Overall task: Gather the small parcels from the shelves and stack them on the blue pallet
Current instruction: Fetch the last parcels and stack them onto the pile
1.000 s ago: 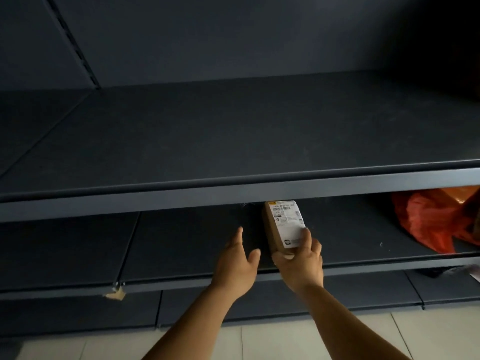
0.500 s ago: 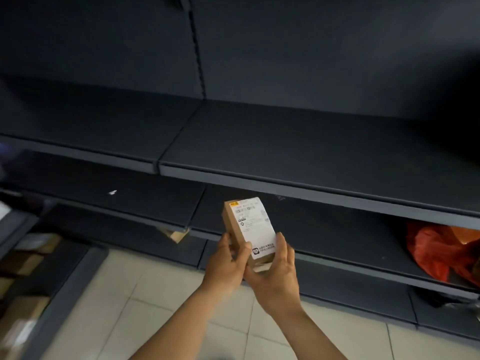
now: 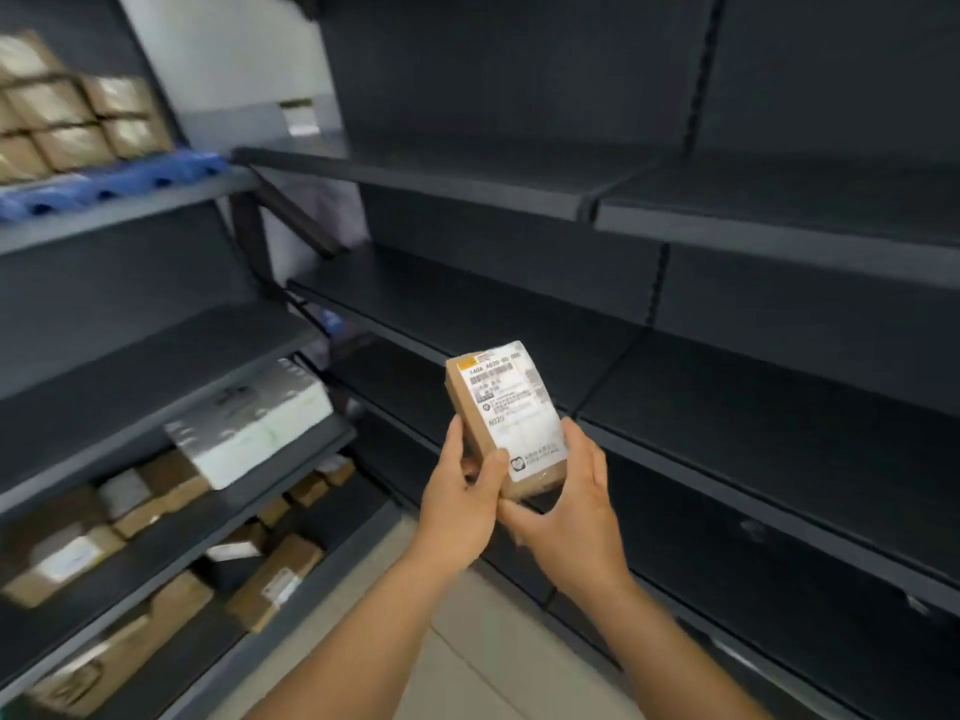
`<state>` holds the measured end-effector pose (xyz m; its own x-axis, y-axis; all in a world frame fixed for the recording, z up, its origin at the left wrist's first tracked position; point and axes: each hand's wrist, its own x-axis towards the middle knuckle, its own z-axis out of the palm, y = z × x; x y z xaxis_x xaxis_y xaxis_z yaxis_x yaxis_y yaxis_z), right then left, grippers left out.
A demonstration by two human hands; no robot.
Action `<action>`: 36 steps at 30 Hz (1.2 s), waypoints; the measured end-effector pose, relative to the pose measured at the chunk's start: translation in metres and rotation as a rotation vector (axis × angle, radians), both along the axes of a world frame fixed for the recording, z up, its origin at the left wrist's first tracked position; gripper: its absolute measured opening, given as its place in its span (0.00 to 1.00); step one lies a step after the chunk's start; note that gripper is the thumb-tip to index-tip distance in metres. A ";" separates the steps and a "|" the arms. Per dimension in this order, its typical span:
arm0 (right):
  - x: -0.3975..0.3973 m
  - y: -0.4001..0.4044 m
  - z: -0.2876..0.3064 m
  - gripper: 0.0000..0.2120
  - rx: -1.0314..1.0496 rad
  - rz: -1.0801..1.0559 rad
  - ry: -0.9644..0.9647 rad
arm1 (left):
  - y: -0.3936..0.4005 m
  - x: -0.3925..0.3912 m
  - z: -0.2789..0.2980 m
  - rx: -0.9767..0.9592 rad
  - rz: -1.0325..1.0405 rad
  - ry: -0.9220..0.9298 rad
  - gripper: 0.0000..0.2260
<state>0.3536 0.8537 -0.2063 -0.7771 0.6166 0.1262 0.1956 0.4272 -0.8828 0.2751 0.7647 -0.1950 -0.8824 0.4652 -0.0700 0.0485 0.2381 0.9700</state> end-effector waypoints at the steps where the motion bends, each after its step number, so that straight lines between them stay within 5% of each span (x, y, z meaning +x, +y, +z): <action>1: -0.013 -0.006 0.012 0.49 0.009 0.027 0.023 | -0.007 -0.012 0.010 0.014 0.021 0.014 0.25; 26: -0.368 -0.179 0.224 0.49 0.114 0.359 0.491 | -0.197 -0.323 0.236 0.218 0.425 0.393 0.26; 32: -0.479 -0.174 0.249 0.44 0.133 0.383 0.548 | -0.198 -0.409 0.261 0.131 0.487 0.499 0.25; 36: -0.566 -0.157 0.275 0.45 0.124 0.409 0.556 | -0.208 -0.478 0.277 -0.013 0.715 0.624 0.30</action>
<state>-0.2128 0.6967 0.0687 -0.7435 0.2438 0.6227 -0.4689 0.4737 -0.7455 -0.2025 0.5572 0.0818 -0.8378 -0.1976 0.5091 0.3956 0.4230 0.8152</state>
